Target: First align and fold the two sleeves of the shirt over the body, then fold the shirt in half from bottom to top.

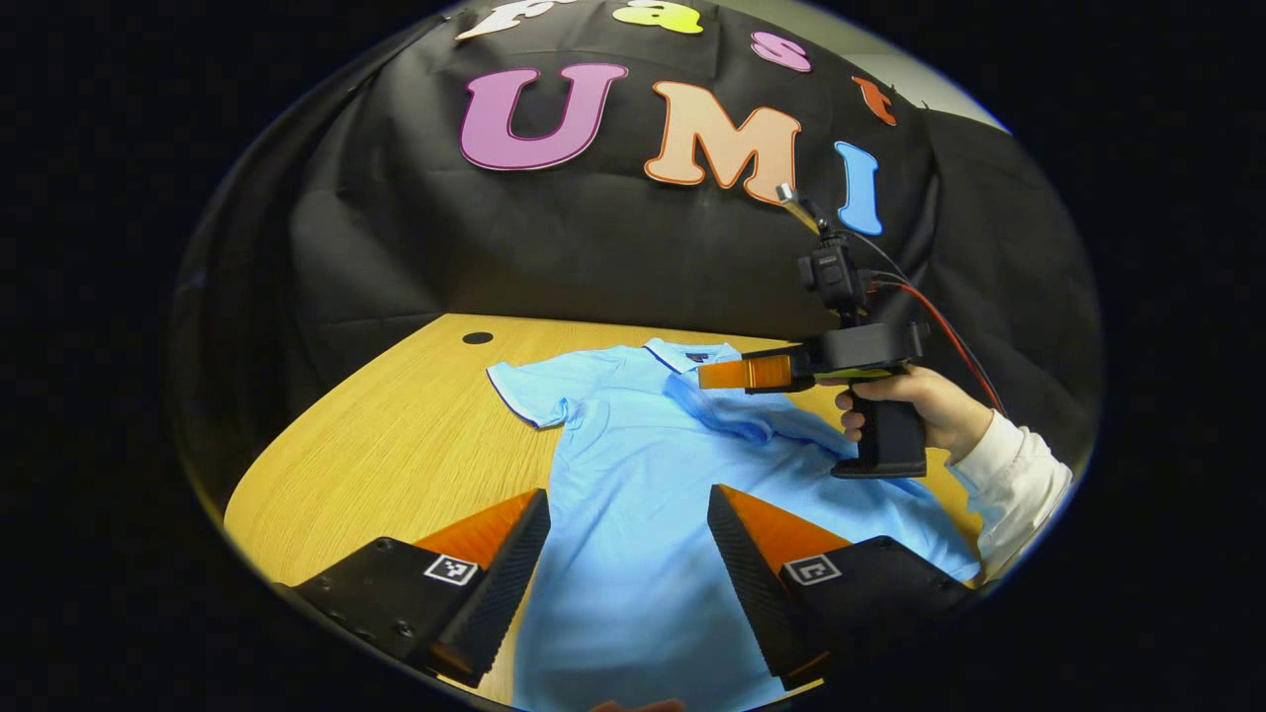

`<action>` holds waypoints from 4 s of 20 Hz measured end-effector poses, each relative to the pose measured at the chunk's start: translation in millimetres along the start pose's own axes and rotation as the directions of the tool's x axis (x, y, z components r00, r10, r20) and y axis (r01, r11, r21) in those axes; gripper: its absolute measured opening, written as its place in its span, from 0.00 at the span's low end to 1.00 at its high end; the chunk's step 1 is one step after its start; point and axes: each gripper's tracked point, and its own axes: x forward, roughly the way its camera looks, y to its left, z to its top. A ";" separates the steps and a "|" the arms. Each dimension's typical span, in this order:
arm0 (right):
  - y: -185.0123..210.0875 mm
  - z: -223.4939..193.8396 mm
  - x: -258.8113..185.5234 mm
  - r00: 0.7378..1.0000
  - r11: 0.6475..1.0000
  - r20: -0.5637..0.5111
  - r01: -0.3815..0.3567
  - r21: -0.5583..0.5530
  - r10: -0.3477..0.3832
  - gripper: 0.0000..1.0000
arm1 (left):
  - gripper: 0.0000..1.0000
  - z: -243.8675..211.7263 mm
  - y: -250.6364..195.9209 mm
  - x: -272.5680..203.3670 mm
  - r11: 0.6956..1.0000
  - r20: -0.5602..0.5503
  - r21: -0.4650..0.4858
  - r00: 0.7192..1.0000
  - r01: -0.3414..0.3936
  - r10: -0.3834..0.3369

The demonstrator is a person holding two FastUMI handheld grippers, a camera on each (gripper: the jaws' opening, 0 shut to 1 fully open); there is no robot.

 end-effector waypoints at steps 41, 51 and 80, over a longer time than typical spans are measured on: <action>-68.1 -91.8 -258.4 0.952 0.991 0.279 0.129 0.014 -0.128 0.98 | 0.95 50.5 157.6 239.0 0.983 -0.261 0.060 0.948 -0.171 0.181; -75.4 -94.9 -258.4 0.951 0.990 0.274 0.131 0.052 -0.140 0.98 | 0.95 36.7 151.0 249.0 0.989 -0.314 0.063 0.938 -0.134 0.148; -82.8 -112.2 -256.7 0.968 0.991 0.218 0.131 -0.016 -0.124 0.98 | 0.00 135.0 -22.0 228.5 0.976 -0.051 -0.068 0.976 0.208 -0.211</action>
